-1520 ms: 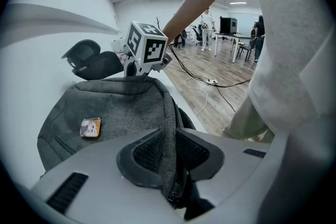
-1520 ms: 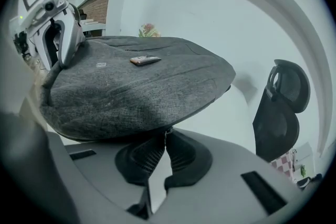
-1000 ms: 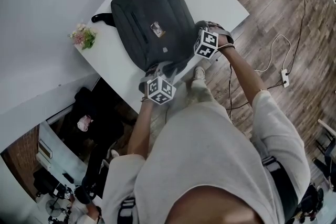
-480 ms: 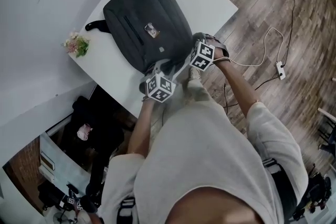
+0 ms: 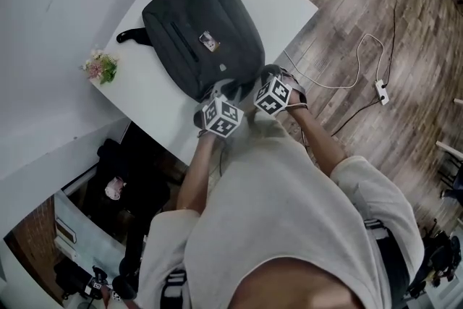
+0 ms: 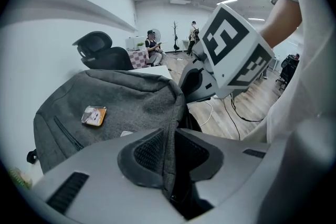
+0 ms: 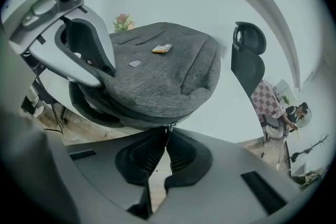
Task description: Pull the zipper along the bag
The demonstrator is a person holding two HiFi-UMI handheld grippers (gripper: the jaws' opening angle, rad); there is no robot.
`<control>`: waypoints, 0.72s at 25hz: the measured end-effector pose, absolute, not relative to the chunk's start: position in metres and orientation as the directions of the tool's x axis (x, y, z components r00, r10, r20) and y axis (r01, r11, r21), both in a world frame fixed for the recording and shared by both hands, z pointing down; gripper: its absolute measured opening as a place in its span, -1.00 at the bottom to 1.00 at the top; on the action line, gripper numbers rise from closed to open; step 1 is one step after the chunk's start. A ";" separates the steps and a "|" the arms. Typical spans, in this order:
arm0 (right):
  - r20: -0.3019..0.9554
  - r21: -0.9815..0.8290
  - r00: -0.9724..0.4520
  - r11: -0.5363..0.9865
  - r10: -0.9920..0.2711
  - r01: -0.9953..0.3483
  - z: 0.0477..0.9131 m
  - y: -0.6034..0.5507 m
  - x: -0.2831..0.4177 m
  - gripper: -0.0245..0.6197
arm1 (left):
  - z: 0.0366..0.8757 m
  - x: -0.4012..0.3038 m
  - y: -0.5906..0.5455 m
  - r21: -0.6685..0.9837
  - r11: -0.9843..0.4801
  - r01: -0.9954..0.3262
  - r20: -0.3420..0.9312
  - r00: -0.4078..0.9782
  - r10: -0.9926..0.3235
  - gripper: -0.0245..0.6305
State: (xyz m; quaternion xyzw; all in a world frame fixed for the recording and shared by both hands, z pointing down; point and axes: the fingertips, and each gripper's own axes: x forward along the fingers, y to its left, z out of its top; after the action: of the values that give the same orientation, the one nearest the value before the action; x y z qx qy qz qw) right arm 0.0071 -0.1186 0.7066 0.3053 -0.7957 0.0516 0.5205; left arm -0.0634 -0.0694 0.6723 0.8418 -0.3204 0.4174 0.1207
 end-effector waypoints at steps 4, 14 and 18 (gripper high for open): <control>0.856 0.218 -0.267 0.777 -0.443 -0.591 0.705 -0.111 0.005 -0.86 | 0.673 -0.063 -0.070 -0.063 -0.758 -0.649 0.774 0.448 -0.447 -0.66; 0.861 0.174 -0.244 0.709 -0.446 -0.683 0.703 -0.086 -0.004 -0.86 | 0.675 -0.060 -0.065 -0.073 -0.766 -0.639 0.782 0.440 -0.442 -0.65; 0.862 0.133 -0.281 0.723 -0.422 -0.678 0.704 -0.083 -0.002 -0.86 | 0.667 -0.061 -0.055 -0.087 -0.798 -0.596 0.763 0.475 -0.438 -0.53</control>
State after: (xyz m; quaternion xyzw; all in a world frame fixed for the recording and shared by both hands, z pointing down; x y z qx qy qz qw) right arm -0.0021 -0.0826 0.7042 0.3483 -0.7894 0.1309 0.4883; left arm -0.0606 -0.0550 0.6670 0.8534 -0.3029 0.4133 0.0959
